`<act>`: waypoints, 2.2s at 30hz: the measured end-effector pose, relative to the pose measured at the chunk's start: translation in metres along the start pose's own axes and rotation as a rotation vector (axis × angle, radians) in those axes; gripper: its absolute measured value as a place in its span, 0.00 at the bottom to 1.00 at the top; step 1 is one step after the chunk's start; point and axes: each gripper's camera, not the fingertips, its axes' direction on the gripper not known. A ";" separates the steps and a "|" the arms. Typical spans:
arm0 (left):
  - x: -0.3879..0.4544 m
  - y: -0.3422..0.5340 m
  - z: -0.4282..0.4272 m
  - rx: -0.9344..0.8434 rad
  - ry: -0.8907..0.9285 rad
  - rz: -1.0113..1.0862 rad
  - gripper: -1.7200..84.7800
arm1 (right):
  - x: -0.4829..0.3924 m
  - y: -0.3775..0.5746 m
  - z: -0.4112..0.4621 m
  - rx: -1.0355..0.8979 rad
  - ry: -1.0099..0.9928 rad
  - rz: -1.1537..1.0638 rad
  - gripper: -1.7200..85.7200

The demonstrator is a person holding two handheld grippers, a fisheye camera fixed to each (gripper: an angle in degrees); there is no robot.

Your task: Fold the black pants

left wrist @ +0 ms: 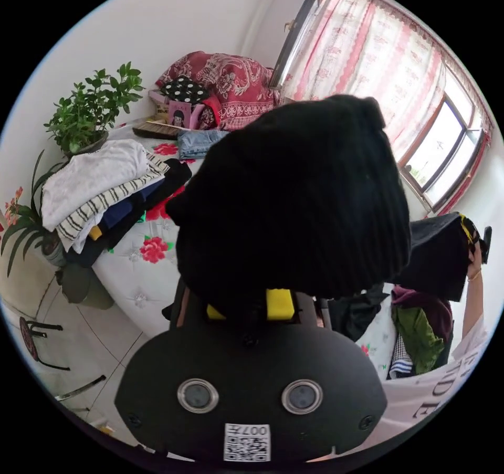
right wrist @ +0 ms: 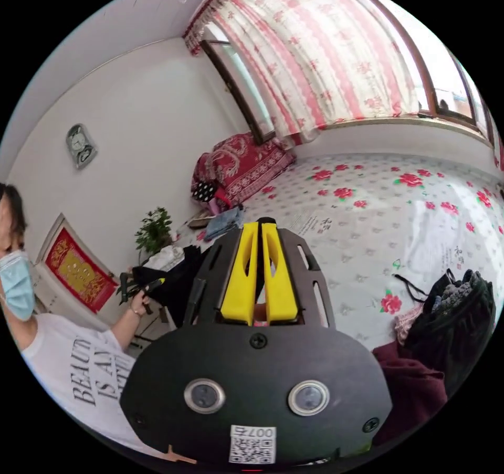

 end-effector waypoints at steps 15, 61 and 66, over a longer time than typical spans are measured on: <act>-0.079 0.040 0.077 -0.251 -0.147 -0.107 0.14 | 0.148 0.240 0.173 -0.654 0.276 0.119 0.10; -0.169 0.102 -0.028 -0.183 -0.074 -0.215 0.01 | 0.210 0.341 -0.030 -0.595 0.277 0.424 0.12; -0.162 0.088 -0.028 -0.182 -0.076 -0.178 0.01 | 0.202 0.349 -0.001 -0.616 0.245 0.401 0.12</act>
